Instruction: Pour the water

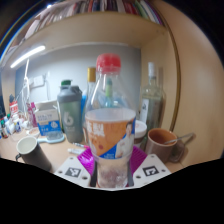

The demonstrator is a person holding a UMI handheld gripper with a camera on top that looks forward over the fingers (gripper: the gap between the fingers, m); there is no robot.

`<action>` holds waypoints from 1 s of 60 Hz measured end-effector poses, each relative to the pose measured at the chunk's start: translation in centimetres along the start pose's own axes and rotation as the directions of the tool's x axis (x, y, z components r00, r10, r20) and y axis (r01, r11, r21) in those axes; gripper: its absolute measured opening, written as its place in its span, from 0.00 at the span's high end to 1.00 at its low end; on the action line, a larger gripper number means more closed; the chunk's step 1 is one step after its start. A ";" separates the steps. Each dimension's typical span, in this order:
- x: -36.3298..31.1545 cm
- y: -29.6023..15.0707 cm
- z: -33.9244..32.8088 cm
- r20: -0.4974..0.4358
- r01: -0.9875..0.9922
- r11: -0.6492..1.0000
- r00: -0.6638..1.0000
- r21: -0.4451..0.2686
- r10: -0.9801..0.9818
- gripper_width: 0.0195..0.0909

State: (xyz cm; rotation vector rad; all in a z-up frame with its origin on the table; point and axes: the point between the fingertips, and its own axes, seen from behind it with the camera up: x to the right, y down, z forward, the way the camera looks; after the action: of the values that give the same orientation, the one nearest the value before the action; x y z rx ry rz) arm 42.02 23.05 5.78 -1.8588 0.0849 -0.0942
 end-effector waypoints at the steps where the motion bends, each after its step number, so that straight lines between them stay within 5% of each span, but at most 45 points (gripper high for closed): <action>1: 0.1 -1.2 0.0 0.000 -0.018 0.998 1.000 0.064 0.018 0.67; 17: 0.5 -1.0 -0.3 0.002 -0.060 0.995 0.998 0.083 0.060 0.68; 25: 0.3 -0.6 -0.3 -0.001 -0.063 0.998 0.998 0.026 0.063 0.57; 28: 0.0 0.0 -0.6 0.015 -0.064 0.998 0.998 -0.030 0.064 0.48; 34: -0.5 0.3 -2.3 0.045 -0.087 0.992 0.995 -0.089 0.091 0.11; 60: -2.3 -2.5 -19.4 0.010 -0.096 0.984 0.995 -0.152 0.099 0.12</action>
State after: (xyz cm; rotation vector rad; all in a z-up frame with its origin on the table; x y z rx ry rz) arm 37.61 5.52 13.70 -2.0033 0.1749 -0.0034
